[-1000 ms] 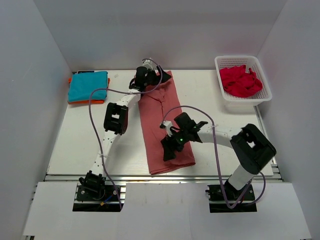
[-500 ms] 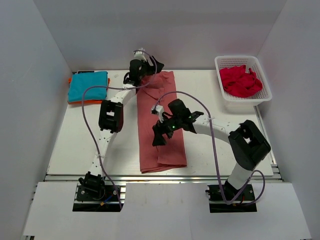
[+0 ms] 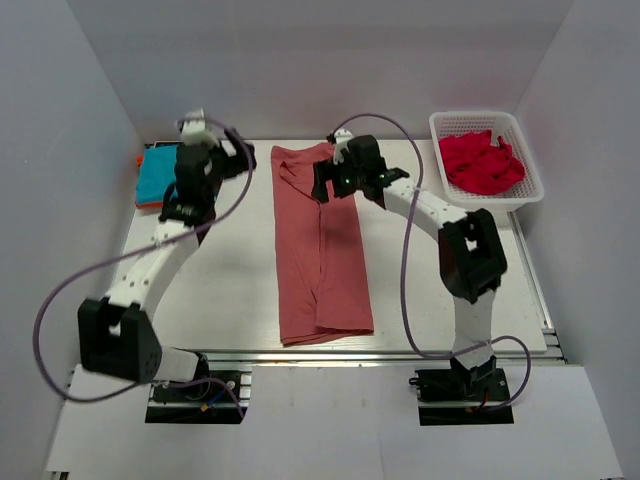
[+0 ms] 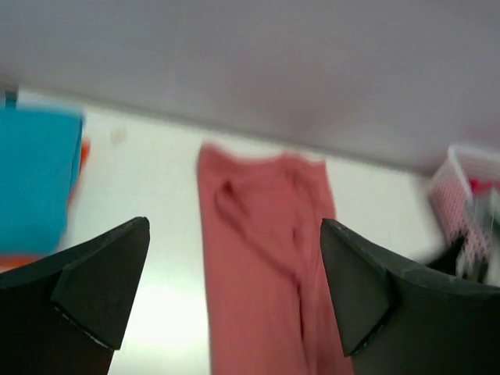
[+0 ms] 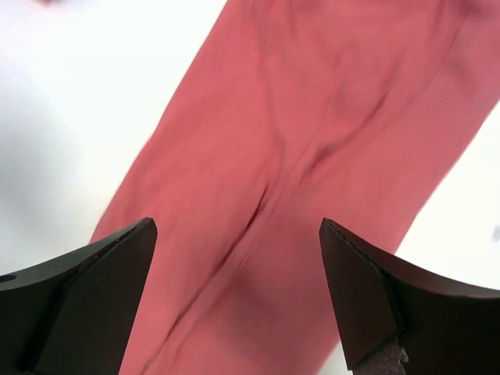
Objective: Fold and stack the t-shirts
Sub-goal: Rotate the tshirt 90 degrees, then grab the bottom of the folded rectangular tshirt with both arms
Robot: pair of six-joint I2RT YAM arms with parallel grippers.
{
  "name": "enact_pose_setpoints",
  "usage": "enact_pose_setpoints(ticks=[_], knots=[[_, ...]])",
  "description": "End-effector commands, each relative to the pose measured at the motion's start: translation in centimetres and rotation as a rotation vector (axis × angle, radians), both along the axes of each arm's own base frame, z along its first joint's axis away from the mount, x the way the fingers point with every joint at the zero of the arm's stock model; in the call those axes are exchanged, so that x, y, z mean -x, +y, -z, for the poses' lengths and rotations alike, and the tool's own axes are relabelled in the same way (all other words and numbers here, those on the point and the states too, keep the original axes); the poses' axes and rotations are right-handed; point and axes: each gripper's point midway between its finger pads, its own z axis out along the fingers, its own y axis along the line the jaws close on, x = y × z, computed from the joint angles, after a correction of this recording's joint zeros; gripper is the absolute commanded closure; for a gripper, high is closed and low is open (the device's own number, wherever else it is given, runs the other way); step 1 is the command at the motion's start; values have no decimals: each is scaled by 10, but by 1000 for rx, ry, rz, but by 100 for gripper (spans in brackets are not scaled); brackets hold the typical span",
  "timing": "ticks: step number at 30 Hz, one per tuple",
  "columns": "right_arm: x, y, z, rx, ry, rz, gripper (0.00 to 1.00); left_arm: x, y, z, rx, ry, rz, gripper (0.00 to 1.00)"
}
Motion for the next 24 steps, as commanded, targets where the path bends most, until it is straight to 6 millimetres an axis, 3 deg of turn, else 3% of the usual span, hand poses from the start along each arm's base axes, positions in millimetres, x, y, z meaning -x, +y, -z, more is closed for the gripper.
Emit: enact_pose_setpoints(ticks=[1,2,3,4,5,7,8,11,13,17,20,24], knots=[[-44,4,-6,-31,-15,47,10,57,5,118,14,277,-27,0],[-54,-1,17,-17,30,69,10,74,-2,116,41,277,13,0],[-72,9,-13,-58,-31,62,10,92,-5,143,38,333,48,0],[-77,11,5,-54,-1,56,10,102,-8,152,41,360,78,0],[-95,13,-2,-76,-34,63,10,119,-11,165,60,406,107,0],[-104,21,21,-69,-12,55,10,131,-14,175,67,424,137,0],[-114,20,12,-81,-38,64,10,140,-13,186,80,451,129,0],[-128,22,15,-102,-87,84,11,148,-9,187,97,443,114,0],[-133,21,27,-96,-81,99,14,151,-6,188,94,443,102,0],[-132,28,44,-116,-39,90,26,155,3,193,73,475,56,0],[-133,31,50,-129,-21,91,27,157,5,195,76,485,43,0],[-135,33,52,-147,-20,102,37,158,5,199,72,503,41,0]])
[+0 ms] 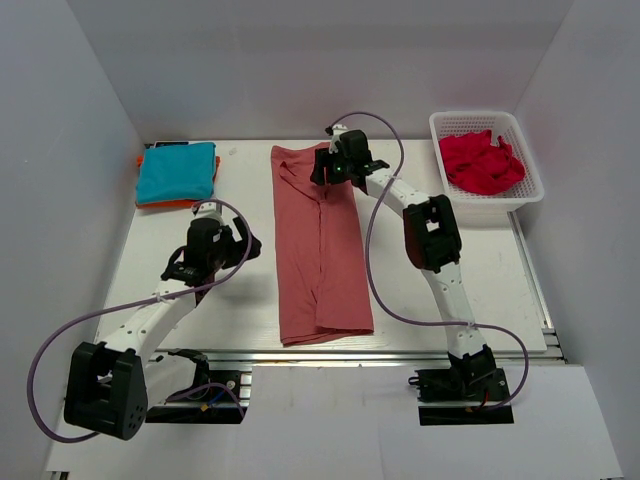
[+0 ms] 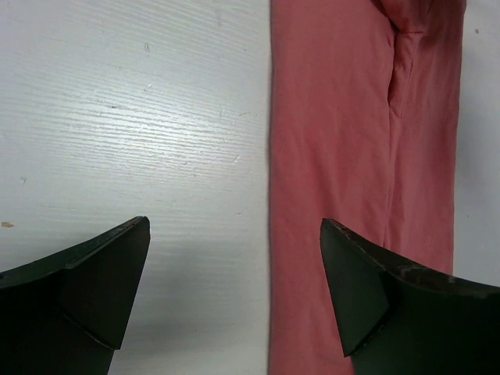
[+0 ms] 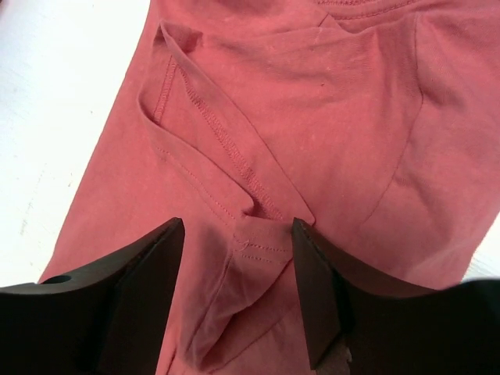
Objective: Fold and stack the t-shirts
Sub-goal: Grab the bottom of the folded rectangular tshirt with both arms
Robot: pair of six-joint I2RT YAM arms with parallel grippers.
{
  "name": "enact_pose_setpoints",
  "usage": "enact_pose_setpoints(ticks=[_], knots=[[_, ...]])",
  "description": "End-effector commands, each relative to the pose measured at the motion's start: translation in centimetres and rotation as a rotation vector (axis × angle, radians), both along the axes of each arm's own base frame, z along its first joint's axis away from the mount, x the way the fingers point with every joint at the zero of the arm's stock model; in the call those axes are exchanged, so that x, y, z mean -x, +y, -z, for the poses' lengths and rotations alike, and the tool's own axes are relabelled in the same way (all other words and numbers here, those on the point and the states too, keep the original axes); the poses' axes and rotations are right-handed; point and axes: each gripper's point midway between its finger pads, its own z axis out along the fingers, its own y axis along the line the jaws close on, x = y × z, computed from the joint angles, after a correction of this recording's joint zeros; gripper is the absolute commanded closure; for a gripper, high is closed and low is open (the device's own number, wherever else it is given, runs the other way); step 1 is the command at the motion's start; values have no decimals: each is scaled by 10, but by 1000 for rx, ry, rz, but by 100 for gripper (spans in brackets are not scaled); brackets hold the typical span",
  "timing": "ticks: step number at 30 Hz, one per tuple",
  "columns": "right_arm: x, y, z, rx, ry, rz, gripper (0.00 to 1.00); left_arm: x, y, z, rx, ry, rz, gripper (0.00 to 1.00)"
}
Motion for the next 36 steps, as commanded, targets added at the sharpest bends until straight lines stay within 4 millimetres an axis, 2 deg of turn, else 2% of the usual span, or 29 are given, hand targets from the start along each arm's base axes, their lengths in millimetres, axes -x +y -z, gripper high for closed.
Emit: enact_pose_setpoints(ticks=[1,4,5,6,7,9,10,11,15,18,21,22,23,24,27,28,32,36], knots=[[-12,13,-23,-72,-54,2,37,-1,2,-4,-2,1,-19,0],[-14,13,-19,-74,-51,0,41,3,3,0,-8,22,-19,0],[-13,16,-18,-77,-46,-3,53,3,3,0,-8,22,-19,0],[-12,18,-18,-86,-41,-12,58,3,5,0,-13,21,-26,0],[-12,19,-21,-92,-46,-14,69,4,5,2,-16,31,-26,0],[-12,18,-18,-96,-36,-9,81,5,7,3,-23,39,-34,0],[-11,20,-18,-99,-37,-11,99,5,7,3,-23,39,-34,0],[-12,20,-18,-103,-36,-9,100,5,7,0,-21,29,-34,0],[-10,25,-30,-125,-58,-31,100,7,9,-1,-26,27,-41,0],[1,38,-42,-153,-85,-104,100,10,10,2,-28,36,-41,0],[24,53,-51,-158,-98,-224,100,13,11,3,-28,36,-41,0],[34,60,-43,-147,-92,-267,100,15,11,7,-30,45,-41,0],[42,67,-44,-136,-109,-301,100,15,11,7,-31,45,-41,0],[50,68,-35,-112,-108,-330,100,15,11,7,-31,45,-41,0],[68,81,-30,-75,-133,-411,100,14,13,7,-25,46,-43,0],[76,81,-21,-52,-98,-426,100,14,13,7,-25,46,-43,0],[93,86,-12,11,-134,-515,99,15,13,10,-28,55,-43,0],[110,93,-11,41,-169,-610,77,17,12,16,-27,74,-35,0]])
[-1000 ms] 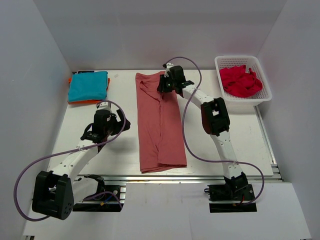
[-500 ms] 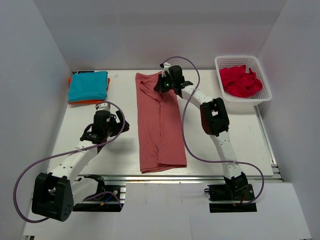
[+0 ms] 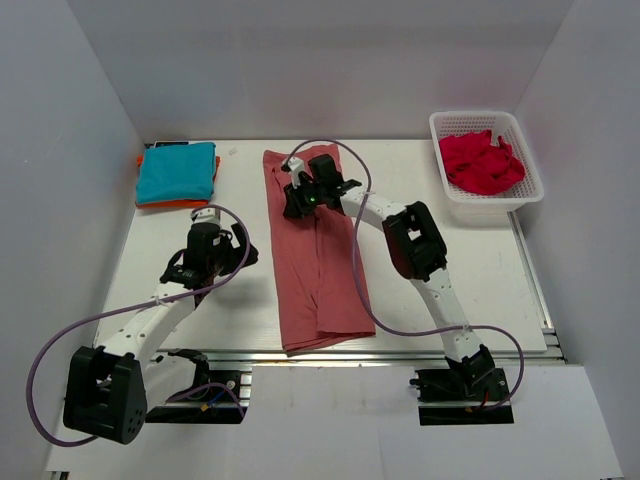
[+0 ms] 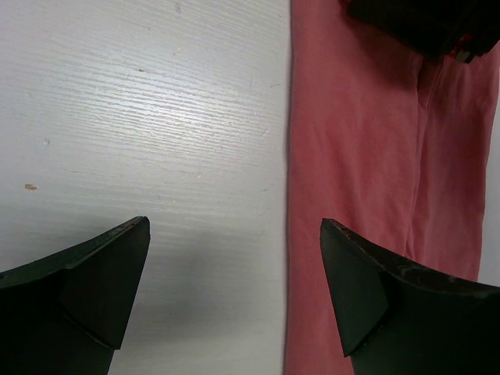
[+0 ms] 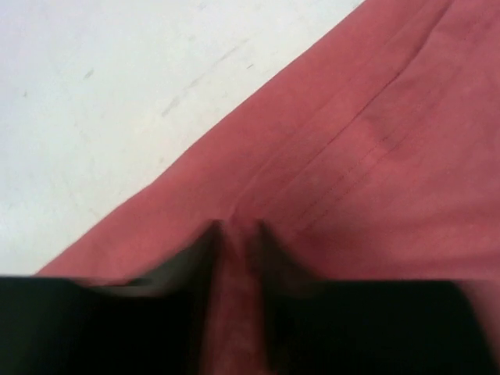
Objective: Fold and stack the t-shirts
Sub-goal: Grab the bottom of the folded rectangular tshirt with both arms
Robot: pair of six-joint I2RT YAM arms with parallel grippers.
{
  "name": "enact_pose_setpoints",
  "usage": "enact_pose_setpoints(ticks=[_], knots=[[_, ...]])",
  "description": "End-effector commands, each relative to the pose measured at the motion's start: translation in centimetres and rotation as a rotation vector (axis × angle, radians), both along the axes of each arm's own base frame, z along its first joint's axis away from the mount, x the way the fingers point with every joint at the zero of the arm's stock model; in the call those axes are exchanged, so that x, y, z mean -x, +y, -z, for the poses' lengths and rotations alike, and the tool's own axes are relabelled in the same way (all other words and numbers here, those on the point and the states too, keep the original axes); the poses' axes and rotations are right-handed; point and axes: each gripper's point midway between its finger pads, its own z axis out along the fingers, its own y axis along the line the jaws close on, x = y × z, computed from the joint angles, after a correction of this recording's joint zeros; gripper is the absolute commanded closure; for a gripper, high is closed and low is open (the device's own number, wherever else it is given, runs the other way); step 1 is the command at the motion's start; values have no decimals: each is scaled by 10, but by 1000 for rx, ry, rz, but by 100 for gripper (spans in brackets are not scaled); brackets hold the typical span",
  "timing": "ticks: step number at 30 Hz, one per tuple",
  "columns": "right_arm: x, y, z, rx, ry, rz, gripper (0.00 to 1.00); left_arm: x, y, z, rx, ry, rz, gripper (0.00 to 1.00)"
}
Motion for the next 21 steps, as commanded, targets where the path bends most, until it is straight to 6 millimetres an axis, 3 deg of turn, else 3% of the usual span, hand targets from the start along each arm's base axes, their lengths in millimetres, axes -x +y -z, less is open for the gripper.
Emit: enact_pose_setpoints(ticks=[1,3,4,5,6,12,14,16,18,21], knots=[[13,6,-43,-17,-113,-122,58,1,1,1,5,0,-5,0],[15,5,-45,-18,-110,-126,41,0,1,3,4,2,-5,0],[14,5,-49,-21,-116,-125,25,0,1,3,4,2,-5,0],[14,4,-50,-21,-117,-124,17,-2,0,1,4,2,-5,0],[13,3,-62,-30,-129,-114,10,-2,0,1,4,2,-5,0],[16,-5,-110,-105,-163,-78,10,-6,-1,-4,9,-17,-5,0],[4,-12,-136,-127,-180,47,10,-11,-2,-6,13,-34,-5,0],[-8,-33,-139,-97,-179,177,10,-20,-5,-17,16,-59,9,0],[-22,-49,-136,-127,-122,298,10,-28,-5,-15,-2,-46,7,0],[-33,-66,-117,-116,-12,388,10,-53,-6,-29,-18,-71,-6,0]])
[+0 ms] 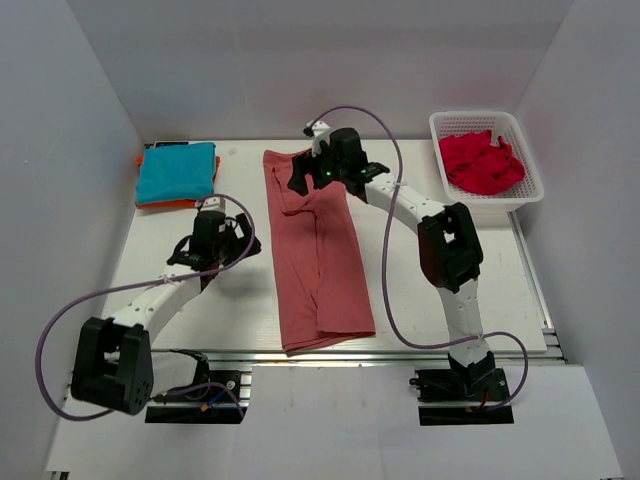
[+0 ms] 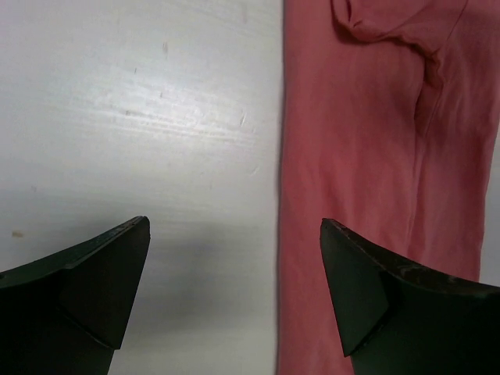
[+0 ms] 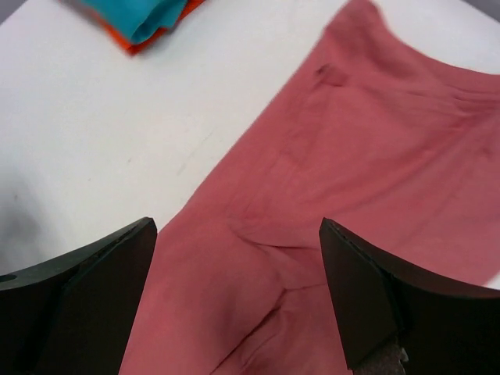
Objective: Fold and stack the t-shirts
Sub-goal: Grab the bottom of the folded rectangular tshirt with both arms
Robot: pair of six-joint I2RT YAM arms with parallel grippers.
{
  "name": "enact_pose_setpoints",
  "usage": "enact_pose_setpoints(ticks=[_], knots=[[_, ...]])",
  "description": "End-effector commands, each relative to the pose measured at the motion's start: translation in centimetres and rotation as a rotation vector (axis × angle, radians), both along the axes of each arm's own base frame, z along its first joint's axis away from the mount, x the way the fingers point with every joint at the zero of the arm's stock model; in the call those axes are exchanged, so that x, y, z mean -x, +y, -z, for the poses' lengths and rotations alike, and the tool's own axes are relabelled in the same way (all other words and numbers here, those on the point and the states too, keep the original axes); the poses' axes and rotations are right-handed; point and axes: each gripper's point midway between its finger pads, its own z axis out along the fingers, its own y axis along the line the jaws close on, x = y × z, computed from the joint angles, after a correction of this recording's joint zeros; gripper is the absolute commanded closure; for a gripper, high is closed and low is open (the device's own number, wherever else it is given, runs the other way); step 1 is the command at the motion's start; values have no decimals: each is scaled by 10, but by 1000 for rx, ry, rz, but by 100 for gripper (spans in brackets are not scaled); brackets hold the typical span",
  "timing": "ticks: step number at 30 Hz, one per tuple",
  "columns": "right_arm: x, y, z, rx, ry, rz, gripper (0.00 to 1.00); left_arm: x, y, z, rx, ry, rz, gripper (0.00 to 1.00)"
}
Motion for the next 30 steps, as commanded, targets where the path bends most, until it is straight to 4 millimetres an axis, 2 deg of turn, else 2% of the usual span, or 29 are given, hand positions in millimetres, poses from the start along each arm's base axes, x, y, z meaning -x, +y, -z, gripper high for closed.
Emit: enact_pose_setpoints(ticks=[1,2,3,4,5,6,7,8,10,11,14,16,17,19,20,21,22,23,24,25,26,27,29,30], knots=[[-33,-27,16,-30,115,177,10,-38,-4,-35,-9,-109,-1,0],[-39,-28,14,-30,119,179,10,-47,-5,-37,-19,-112,8,0],[-39,-28,43,2,161,187,10,-50,-10,-36,-8,-113,22,0],[-54,-24,42,-10,148,208,10,-52,-12,-33,-2,-107,32,0],[-59,-28,50,11,168,230,10,-56,-16,-34,3,-115,51,0],[-62,-27,70,21,201,237,10,-59,-22,-32,21,-117,74,0],[-72,-24,61,3,184,245,10,-61,-24,-30,25,-109,82,0],[-77,-21,77,3,195,247,10,-63,-25,-19,20,-85,82,0],[-87,-22,80,-24,190,265,10,-67,-31,-15,37,-67,107,0],[-88,-22,91,-22,207,283,10,-67,-31,-9,27,-54,113,0],[-102,-43,111,-56,278,385,10,-71,-36,-4,37,-30,131,0],[-104,-47,111,-139,346,435,10,-72,-38,5,32,-8,143,0],[-109,-65,121,-152,378,481,10,-74,-40,1,41,-16,153,0],[-113,-69,125,-214,427,510,10,-76,-41,3,34,-13,159,0],[-121,-84,131,-222,454,549,10,-79,-41,6,33,-7,159,0],[-126,-84,131,-250,472,555,10,-81,-42,9,31,1,158,0],[-126,-91,141,-248,520,555,10,-79,-41,14,28,19,158,0],[-126,-89,143,-276,555,545,10,-83,-42,12,29,14,158,0],[-135,-98,144,-310,575,561,10,-86,-44,15,28,21,172,0],[-136,-97,151,-323,585,554,10,-86,-45,18,26,33,172,0],[-135,-97,151,-336,604,534,10,-92,-49,12,34,20,195,0],[-144,-99,141,-364,568,520,10,-91,-51,20,36,46,202,0],[-144,-96,132,-354,532,478,10,-93,-57,16,51,45,234,0],[-146,-93,123,-340,484,450,10,-91,-59,21,60,60,247,0]])
